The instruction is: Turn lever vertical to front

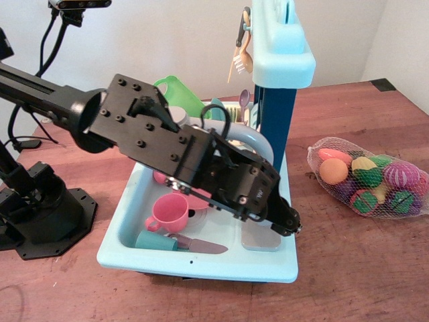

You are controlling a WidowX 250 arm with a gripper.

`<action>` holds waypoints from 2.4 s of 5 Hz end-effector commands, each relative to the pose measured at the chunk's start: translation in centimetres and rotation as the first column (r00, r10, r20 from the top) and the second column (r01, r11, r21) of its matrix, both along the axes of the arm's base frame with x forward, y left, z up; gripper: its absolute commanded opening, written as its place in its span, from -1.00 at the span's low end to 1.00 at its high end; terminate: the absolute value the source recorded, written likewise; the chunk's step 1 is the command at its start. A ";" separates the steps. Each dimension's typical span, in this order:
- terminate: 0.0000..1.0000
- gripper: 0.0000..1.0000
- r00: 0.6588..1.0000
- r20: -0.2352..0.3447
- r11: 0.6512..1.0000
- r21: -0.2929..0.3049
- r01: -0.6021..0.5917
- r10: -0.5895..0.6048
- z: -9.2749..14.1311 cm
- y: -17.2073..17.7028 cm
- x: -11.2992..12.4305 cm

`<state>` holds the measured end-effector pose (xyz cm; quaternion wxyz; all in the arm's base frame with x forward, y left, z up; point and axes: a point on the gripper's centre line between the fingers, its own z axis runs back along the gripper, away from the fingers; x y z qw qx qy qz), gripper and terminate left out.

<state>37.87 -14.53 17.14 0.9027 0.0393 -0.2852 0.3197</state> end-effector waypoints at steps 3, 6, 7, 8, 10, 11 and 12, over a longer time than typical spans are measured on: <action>-1.00 1.00 0.997 -0.010 0.997 -0.028 -0.075 0.075 0.5 0.9 -7.7; -1.00 1.00 0.997 -0.002 0.997 -0.020 -0.080 0.080 0.9 1.0 -10.0; -1.00 1.00 0.997 -0.002 0.997 -0.020 -0.080 0.080 0.9 1.0 -10.0; -1.00 1.00 0.997 -0.002 0.997 -0.020 -0.080 0.080 0.9 1.0 -10.0; -1.00 1.00 0.997 -0.002 0.997 -0.020 -0.080 0.080 0.9 1.0 -10.0; -1.00 1.00 0.997 -0.002 0.997 -0.020 -0.080 0.080 0.9 1.0 -10.0; -1.00 1.00 0.997 -0.002 0.997 -0.020 -0.080 0.080 0.9 1.0 -10.0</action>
